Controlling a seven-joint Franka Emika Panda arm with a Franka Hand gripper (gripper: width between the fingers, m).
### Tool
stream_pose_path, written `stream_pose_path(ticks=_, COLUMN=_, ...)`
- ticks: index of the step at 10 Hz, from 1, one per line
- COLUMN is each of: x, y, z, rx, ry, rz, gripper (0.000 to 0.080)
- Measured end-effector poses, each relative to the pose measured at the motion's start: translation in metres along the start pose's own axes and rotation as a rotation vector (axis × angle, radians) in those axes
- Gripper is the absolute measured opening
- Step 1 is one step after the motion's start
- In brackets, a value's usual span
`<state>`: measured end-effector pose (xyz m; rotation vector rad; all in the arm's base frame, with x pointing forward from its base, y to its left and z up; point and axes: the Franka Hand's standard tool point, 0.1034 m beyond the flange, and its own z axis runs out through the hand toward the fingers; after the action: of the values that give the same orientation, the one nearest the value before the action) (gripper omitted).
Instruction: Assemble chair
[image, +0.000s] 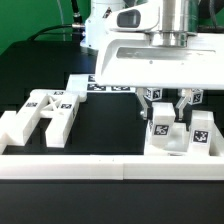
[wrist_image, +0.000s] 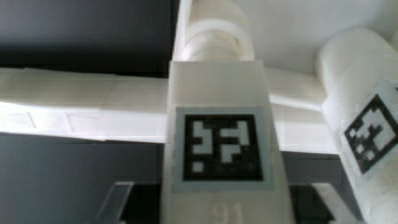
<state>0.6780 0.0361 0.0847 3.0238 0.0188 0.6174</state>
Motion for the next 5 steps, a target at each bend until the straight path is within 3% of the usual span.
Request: stream_pose_path(ticks=5, x=0.0013, y=-0.0024, z=0.002, rx=-0.001, ry=0.079, rz=-0.006, gripper=0.0291)
